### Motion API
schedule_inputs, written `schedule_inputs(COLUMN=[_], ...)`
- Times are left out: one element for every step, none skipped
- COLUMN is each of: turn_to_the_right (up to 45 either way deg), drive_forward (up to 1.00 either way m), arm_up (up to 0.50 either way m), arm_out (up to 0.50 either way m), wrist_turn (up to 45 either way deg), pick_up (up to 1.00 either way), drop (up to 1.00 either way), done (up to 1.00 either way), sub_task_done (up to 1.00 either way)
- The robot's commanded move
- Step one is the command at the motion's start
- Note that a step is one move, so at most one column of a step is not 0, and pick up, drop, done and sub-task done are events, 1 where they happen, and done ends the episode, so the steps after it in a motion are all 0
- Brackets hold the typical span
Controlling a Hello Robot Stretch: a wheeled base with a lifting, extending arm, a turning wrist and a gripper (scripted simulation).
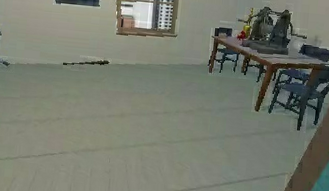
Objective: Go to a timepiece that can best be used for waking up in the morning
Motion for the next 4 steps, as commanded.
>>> schedule_inputs(turn_to_the_right=[-45.0, 0.0, 0.0, 3.0], drive_forward=[0.00, 0.70, 1.00, 0.00], arm_up=[0.00, 0.00, 0.00, 0.00], arm_out=[0.00, 0.00, 0.00, 0.00], wrist_turn=[0.0, 0.0, 0.0, 0.0], pick_up=[0.00, 0.00, 0.00, 0.00], drop=[0.00, 0.00, 0.00, 0.00], done=[0.00, 0.00, 0.00, 0.00], sub_task_done=[0.00, 0.00, 0.00, 0.00])
